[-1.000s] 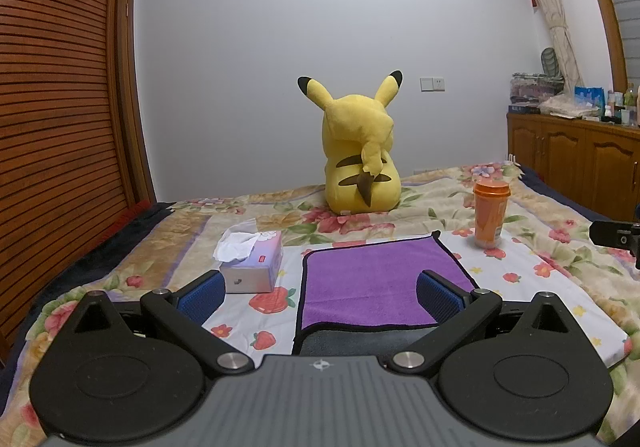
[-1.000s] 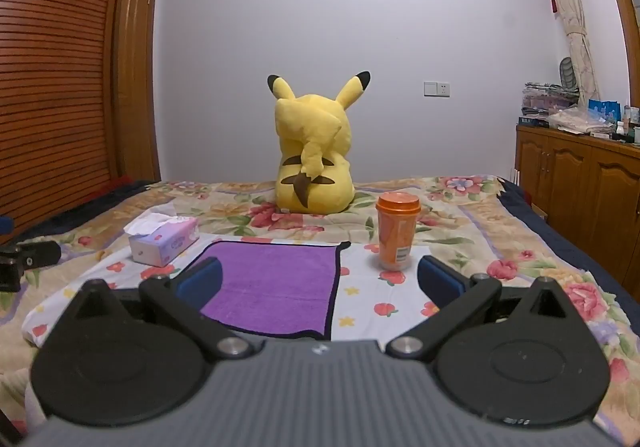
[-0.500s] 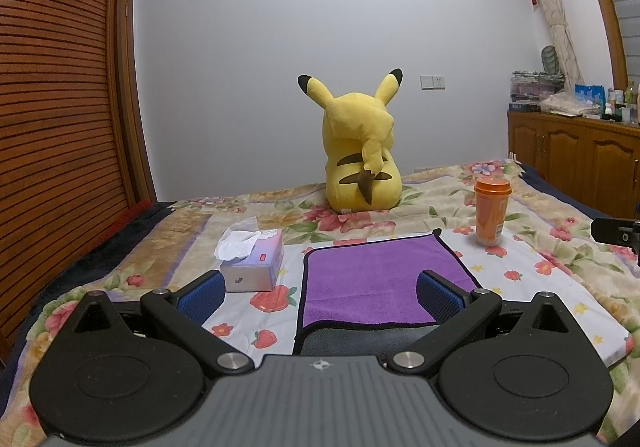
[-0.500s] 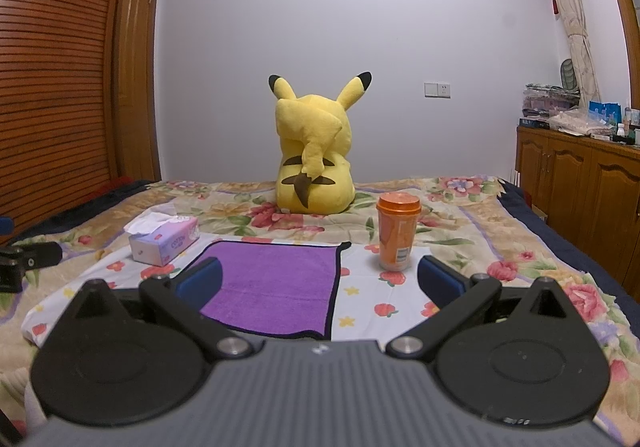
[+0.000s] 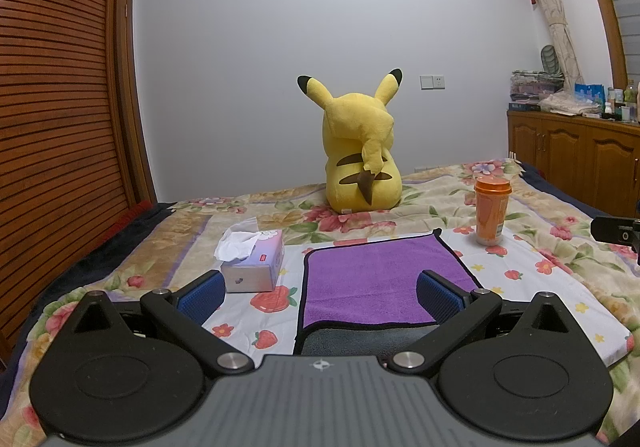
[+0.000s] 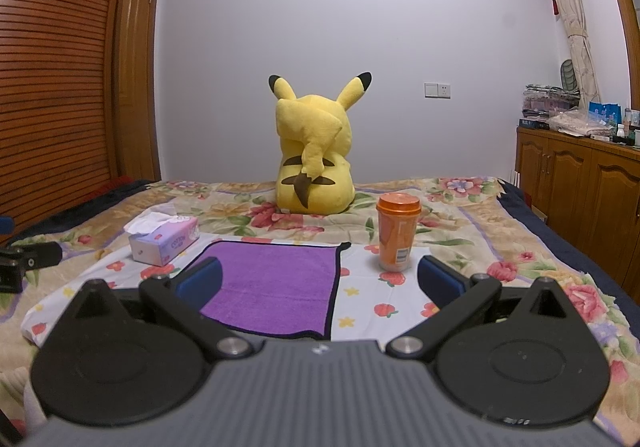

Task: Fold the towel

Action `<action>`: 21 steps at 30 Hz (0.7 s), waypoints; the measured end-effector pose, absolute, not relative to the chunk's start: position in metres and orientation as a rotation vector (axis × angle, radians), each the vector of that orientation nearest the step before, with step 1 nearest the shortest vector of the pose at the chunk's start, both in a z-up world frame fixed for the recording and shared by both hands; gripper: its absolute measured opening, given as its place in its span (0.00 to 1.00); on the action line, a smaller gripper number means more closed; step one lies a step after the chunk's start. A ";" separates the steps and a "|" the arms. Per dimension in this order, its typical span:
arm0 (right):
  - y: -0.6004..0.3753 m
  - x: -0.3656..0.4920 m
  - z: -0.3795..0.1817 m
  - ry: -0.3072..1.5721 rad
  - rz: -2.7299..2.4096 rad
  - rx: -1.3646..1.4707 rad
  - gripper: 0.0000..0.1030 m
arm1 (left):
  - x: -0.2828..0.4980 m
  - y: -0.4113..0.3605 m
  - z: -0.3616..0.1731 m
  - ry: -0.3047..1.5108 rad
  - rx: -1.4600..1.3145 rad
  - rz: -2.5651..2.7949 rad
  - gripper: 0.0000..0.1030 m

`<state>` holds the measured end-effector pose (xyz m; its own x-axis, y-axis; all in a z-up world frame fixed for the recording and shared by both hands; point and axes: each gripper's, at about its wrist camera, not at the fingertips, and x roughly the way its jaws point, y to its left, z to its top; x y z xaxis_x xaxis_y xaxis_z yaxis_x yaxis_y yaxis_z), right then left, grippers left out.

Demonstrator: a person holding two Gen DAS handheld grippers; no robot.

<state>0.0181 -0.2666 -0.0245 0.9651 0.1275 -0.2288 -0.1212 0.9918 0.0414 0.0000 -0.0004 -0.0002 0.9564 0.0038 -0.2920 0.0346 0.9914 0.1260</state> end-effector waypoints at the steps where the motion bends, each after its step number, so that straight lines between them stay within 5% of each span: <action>1: -0.267 0.018 -0.024 0.233 0.126 0.027 1.00 | 0.000 0.000 0.000 0.297 0.131 -0.016 1.00; 21: -0.262 0.018 -0.023 0.234 0.127 0.025 1.00 | 0.000 0.000 0.000 0.300 0.134 -0.016 1.00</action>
